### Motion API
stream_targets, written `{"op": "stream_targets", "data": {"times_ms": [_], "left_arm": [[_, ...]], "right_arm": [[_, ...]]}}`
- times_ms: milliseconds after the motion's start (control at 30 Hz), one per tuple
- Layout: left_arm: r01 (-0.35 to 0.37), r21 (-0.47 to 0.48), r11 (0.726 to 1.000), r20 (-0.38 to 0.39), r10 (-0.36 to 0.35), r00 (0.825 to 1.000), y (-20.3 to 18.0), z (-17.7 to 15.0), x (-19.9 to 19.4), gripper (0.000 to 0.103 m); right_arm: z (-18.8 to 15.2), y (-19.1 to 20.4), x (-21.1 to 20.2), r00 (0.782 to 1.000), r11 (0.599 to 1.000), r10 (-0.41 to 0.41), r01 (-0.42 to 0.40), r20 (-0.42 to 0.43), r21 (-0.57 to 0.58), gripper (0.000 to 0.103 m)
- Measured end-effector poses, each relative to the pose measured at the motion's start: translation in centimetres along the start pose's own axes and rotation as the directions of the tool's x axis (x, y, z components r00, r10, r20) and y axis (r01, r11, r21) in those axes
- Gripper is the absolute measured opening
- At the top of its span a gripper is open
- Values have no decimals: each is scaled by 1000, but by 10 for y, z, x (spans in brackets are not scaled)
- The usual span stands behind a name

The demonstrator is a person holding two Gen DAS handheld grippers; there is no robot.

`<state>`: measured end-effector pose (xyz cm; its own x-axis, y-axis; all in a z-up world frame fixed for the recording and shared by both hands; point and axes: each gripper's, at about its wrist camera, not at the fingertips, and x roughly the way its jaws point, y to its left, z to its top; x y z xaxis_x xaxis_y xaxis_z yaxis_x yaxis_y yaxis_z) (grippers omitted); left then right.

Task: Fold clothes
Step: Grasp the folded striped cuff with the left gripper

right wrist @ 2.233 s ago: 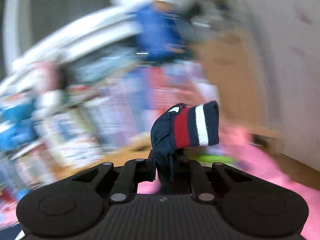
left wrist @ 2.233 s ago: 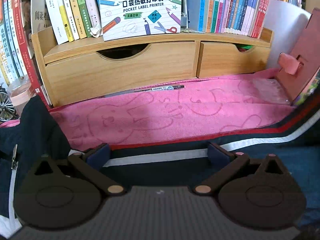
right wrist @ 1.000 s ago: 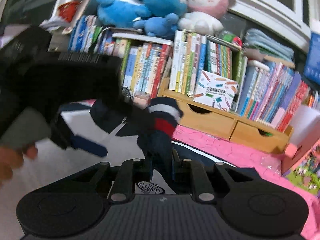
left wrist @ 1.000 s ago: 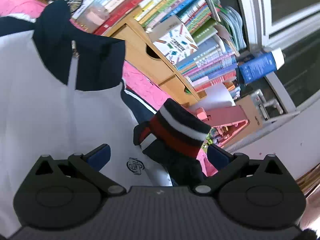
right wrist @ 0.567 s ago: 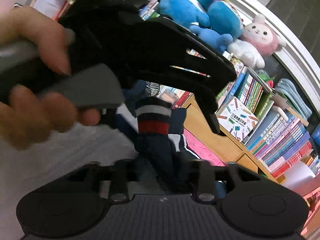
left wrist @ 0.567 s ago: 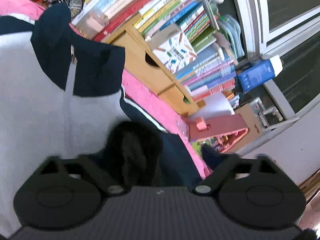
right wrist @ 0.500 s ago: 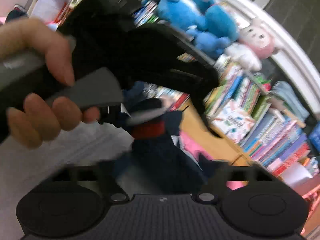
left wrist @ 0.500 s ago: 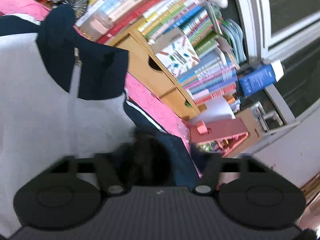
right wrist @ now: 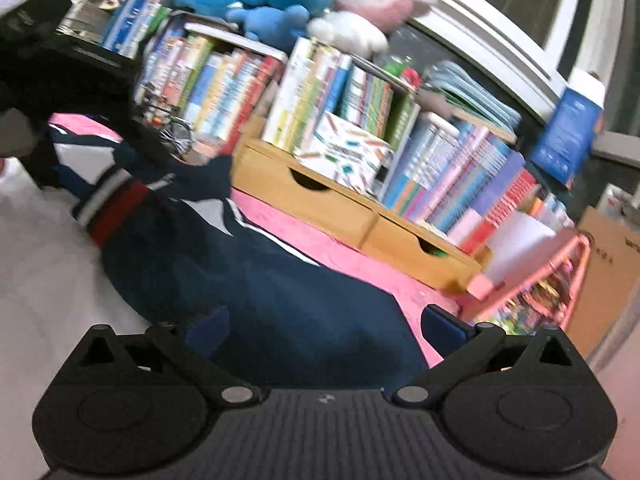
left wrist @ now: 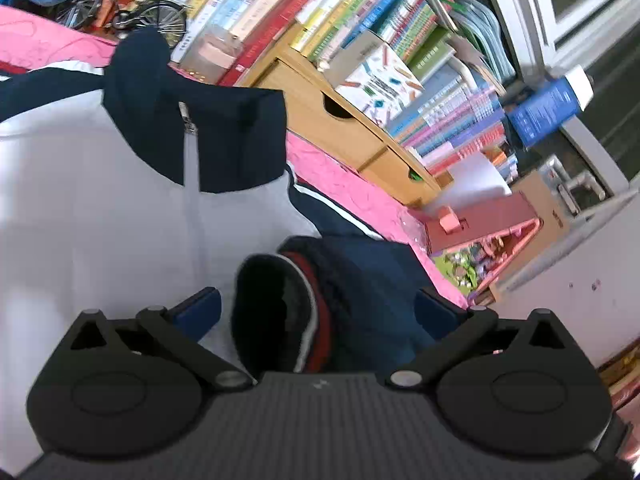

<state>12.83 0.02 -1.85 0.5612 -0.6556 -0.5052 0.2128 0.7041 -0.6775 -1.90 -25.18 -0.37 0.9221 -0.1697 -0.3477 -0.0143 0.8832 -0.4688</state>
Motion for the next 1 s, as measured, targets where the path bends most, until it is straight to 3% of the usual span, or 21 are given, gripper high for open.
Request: {"op": "stream_targets", "data": {"times_ms": [67, 133, 200, 233, 333, 467, 633, 667, 733, 767, 800, 867, 933, 967, 1000], "left_arm": [[-34, 10, 999, -5, 34, 999, -1, -3, 8, 102], [-65, 7, 998, 17, 65, 998, -1, -5, 13, 77], [-96, -28, 995, 27, 97, 995, 3, -5, 16, 24], [-88, -58, 994, 36, 90, 995, 7, -5, 15, 13], [-81, -88, 993, 94, 89, 992, 13, 0, 4, 9], [-14, -130, 991, 108, 28, 994, 21, 9, -10, 10], [-89, -34, 995, 116, 92, 989, 8, 9, -14, 12], [-87, -37, 996, 111, 90, 990, 8, 9, -13, 20], [-81, -52, 995, 63, 84, 995, 9, 7, -3, 52], [-81, -38, 996, 59, 84, 995, 6, 5, 1, 89], [-82, -24, 996, 57, 84, 995, 3, 3, 5, 103], [-84, 4, 996, 51, 84, 995, -2, -1, 13, 100], [-76, 17, 997, 61, 74, 995, -6, -4, 17, 64], [-72, -3, 997, 56, 72, 996, -3, -3, 18, 17], [-68, -24, 997, 51, 69, 996, 0, -2, 18, 6]], "right_arm": [[-6, -5, 2, 1000, 1000, -23, 23, -17, -4, 103], [-12, -11, 4, 998, 999, -47, 47, -34, -5, 103], [-17, -20, 2, 996, 997, -77, 77, -50, 3, 103], [-20, -26, 2, 994, 996, -89, 90, -60, 9, 103], [-34, -45, 4, 988, 992, -112, 117, -109, 39, 103], [-48, -58, 9, 981, 990, -114, 125, -156, 66, 103], [-48, -60, 14, 981, 989, -111, 125, -156, 79, 103], [-47, -60, 17, 981, 989, -110, 124, -158, 81, 103], [-46, -60, 22, 979, 988, -111, 127, -169, 88, 103], [-46, -60, 24, 979, 987, -110, 127, -173, 93, 103], [-46, -61, 25, 978, 987, -109, 127, -176, 98, 103], [-45, -63, 29, 977, 986, -106, 127, -184, 107, 103], [-45, -64, 31, 976, 985, -105, 128, -190, 116, 103], [-46, -65, 32, 975, 985, -105, 129, -194, 118, 103], [-46, -66, 34, 974, 984, -108, 133, -197, 116, 103]]}}
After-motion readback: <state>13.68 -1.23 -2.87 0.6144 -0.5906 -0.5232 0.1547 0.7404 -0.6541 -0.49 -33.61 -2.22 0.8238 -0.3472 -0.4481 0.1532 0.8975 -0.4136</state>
